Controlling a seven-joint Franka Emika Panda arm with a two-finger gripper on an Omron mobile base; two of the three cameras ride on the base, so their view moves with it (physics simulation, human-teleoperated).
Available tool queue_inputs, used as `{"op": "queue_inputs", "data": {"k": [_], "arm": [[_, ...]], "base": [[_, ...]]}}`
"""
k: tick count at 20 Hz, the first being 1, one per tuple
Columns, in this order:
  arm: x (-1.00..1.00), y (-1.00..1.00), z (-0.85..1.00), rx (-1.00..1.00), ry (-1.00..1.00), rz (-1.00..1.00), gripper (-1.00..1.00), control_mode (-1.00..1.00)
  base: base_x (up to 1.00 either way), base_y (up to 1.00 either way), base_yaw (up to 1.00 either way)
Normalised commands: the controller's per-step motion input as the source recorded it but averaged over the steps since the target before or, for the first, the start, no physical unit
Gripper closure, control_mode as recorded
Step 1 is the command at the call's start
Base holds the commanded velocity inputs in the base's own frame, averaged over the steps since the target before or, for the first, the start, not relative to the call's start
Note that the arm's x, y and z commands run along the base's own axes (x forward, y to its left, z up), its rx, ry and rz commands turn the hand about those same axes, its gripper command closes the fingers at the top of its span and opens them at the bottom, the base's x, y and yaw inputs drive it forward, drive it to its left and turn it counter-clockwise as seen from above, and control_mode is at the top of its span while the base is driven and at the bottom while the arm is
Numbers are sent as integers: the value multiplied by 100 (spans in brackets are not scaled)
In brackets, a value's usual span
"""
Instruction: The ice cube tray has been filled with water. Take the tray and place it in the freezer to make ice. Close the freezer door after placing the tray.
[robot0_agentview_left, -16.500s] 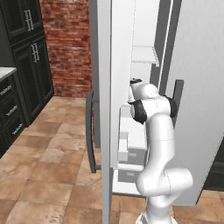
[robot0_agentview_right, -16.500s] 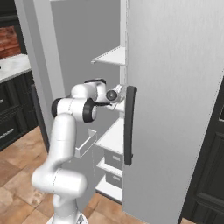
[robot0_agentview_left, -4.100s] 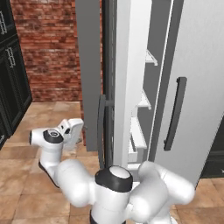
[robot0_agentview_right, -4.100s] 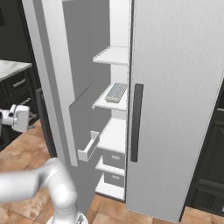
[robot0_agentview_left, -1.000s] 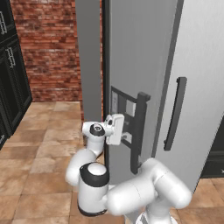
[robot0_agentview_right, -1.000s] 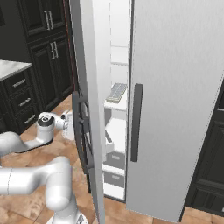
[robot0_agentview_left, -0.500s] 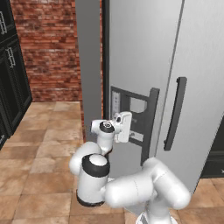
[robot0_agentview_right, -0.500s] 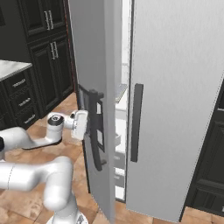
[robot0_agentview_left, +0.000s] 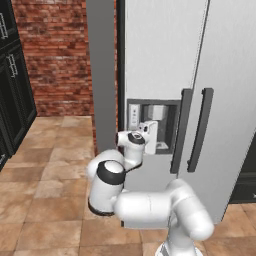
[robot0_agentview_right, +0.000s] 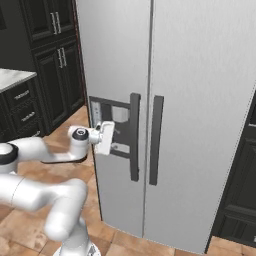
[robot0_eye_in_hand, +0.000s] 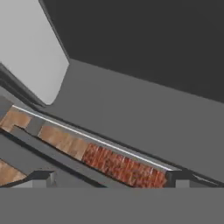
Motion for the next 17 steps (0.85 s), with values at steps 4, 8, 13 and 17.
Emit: {"op": "queue_inputs", "data": {"k": [4, 8, 13, 17], "arm": [[66, -72, 0, 9, 2, 29, -100, -100], [60, -80, 0, 11, 2, 32, -100, -100], [48, -78, 0, 13, 3, 34, -100, -100], [36, -70, 0, 13, 7, 33, -100, -100]], "base": [[0, 0, 0], [0, 0, 0], [0, 0, 0], [0, 0, 0]]}}
